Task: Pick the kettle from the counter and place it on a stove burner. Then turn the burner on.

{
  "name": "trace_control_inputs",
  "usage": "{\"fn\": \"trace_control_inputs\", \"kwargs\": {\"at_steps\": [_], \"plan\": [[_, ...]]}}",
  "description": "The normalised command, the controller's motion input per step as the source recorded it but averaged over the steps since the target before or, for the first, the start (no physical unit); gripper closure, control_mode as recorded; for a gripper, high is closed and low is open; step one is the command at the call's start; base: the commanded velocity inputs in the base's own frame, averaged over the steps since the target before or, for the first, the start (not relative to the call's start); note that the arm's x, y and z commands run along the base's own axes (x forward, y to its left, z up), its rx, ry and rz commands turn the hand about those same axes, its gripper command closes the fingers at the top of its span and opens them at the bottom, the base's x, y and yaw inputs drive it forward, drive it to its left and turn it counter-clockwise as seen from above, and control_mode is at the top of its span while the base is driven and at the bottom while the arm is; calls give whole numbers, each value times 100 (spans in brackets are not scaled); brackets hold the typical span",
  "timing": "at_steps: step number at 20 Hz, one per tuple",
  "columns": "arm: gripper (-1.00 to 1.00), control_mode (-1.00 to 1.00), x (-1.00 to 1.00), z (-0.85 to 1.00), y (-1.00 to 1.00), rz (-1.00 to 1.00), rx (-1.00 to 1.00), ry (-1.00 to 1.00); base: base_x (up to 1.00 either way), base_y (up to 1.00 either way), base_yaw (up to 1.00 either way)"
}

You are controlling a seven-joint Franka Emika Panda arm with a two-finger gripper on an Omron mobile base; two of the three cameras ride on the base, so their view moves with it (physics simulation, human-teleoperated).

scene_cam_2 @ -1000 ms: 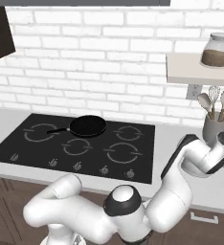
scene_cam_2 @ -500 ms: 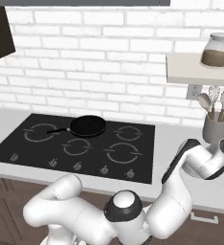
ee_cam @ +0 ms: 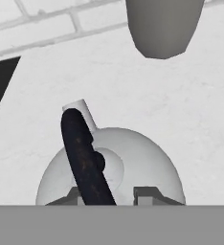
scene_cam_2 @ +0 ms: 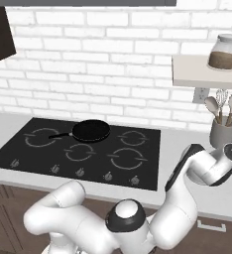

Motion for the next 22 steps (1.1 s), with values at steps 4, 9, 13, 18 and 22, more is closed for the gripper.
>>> {"fn": "trace_control_inputs", "kwargs": {"at_steps": [4, 9, 13, 18, 22], "plan": [[100, -100, -17, 13, 12, 15, 0, -5, 0, 0, 0], [100, -100, -24, 18, 27, 19, 0, -8, 0, 0, 0], [100, -100, -24, 21, 41, 17, -3, -5, 0, 0, 0], [100, -100, -8, 31, 68, 15, -6, -11, 0, 0, 0], [100, -100, -1, 30, 78, 11, -8, -12, 0, 0, 0]]}}
